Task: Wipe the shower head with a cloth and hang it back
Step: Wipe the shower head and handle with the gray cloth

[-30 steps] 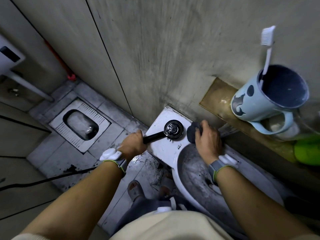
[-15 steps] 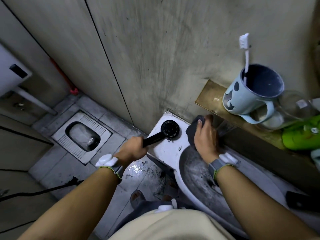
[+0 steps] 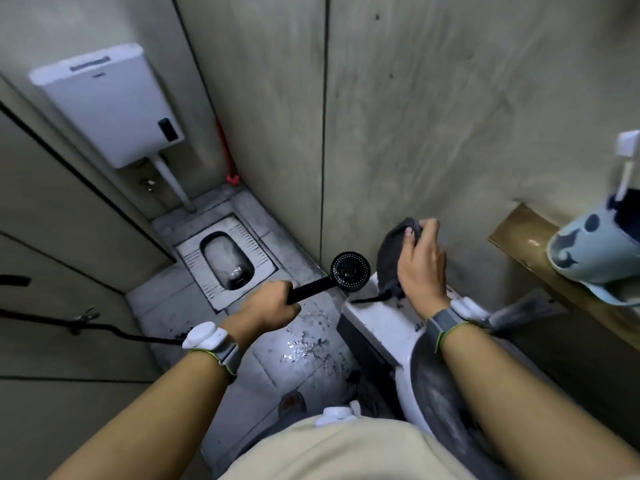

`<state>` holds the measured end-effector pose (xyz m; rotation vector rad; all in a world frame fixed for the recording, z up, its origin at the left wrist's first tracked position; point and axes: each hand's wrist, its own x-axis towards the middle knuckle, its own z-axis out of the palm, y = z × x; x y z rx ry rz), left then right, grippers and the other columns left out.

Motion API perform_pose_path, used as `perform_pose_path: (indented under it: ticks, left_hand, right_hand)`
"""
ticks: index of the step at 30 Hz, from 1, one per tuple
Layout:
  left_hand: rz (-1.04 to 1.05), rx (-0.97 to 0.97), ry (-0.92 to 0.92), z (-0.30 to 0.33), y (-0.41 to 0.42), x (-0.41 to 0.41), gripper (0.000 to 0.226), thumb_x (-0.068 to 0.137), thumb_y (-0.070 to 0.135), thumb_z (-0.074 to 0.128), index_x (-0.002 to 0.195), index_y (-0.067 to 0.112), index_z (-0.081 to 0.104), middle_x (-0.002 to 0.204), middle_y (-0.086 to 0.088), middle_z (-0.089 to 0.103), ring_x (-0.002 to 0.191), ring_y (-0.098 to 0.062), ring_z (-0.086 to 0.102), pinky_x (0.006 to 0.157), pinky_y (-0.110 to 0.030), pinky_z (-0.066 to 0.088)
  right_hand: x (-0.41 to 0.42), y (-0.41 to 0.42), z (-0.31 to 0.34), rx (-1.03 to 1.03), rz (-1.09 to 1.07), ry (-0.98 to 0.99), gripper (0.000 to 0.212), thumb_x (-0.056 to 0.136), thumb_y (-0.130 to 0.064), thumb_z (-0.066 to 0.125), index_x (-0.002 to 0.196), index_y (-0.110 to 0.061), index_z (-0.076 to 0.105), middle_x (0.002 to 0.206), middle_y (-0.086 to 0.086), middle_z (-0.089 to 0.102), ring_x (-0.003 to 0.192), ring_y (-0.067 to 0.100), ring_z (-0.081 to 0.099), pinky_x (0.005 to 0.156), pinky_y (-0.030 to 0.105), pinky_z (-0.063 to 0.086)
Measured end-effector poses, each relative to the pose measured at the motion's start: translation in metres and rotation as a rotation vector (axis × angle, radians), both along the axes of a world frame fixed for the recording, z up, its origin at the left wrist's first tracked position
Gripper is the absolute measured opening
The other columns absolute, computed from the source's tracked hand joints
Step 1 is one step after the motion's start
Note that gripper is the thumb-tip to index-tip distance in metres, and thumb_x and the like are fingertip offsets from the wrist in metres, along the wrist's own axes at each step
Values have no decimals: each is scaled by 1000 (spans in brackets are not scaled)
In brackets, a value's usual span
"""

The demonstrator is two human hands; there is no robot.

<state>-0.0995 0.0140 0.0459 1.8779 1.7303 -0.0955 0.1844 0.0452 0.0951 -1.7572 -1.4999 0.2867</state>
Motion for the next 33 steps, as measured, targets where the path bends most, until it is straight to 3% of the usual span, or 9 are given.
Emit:
perform_pose_path:
  ticks: [3,7,16,19,21,25,27,29,33]
  left_hand:
    - [56,-1,-11,3,-7,-22,17,86,32,62,83,18,53,87,-12,64,88,-39,65,63,-36,44]
    - [94,-18,-6,9,-14,-45,16,86,33,63,84,19,55,90,-13,67,87,-39,66,68,-39,55]
    - [126,32,20,14,-22,-67,19,85,35,63,80,21,51,77,-5,53,82,-38,63,62,-36,46]
    - [119,80,37,17,-21,-67,17,83,35,62,81,22,52,80,-6,56,82,-38,64,63,-36,48]
    - [105,102,52,19,-21,-68,17,81,36,61,81,23,51,81,-5,55,82,-37,64,62,-36,46]
    - [93,99,46,21,-23,-67,18,83,35,62,80,20,52,75,-4,53,76,-36,62,60,-38,50]
    - [106,107,23,23,-24,-65,17,83,34,62,79,20,53,73,-3,53,75,-35,61,59,-37,50]
    - [111,127,5,26,-26,-61,18,82,35,60,76,21,51,73,-2,54,72,-32,59,57,-35,45]
    - [71,191,21,32,-34,-54,20,82,37,58,75,23,45,70,0,51,64,-29,52,53,-34,37]
  right_hand:
    - [-27,10,3,-8,99,14,15,107,-24,45,107,-9,44,82,20,61,73,47,57,57,39,27]
    - [-61,16,3,12,235,-11,14,107,-24,46,108,-9,45,82,18,64,72,46,59,55,41,35]
    - [-146,-5,-10,-65,620,-145,9,106,-29,45,109,-22,41,73,5,63,63,38,64,50,35,37]
    - [-155,-12,-19,-270,794,-243,28,106,-50,38,109,-24,47,96,6,71,88,33,69,69,44,53]
    - [-154,-15,-18,-313,859,-206,33,106,-49,37,110,-22,55,120,4,68,112,27,65,90,45,53]
    - [-140,-10,-19,-93,575,-366,24,99,-27,53,119,-17,62,141,6,57,121,28,57,102,45,49]
    - [-138,-11,-22,-259,406,-505,44,100,-37,51,139,-16,51,156,14,42,137,35,46,113,50,39]
    - [-140,-16,-29,-476,324,-483,67,102,-51,43,156,-14,30,165,19,27,146,42,34,119,53,32]
    - [-146,-18,-33,-497,239,-381,79,98,-63,41,156,-14,22,157,20,30,132,47,40,104,54,43]
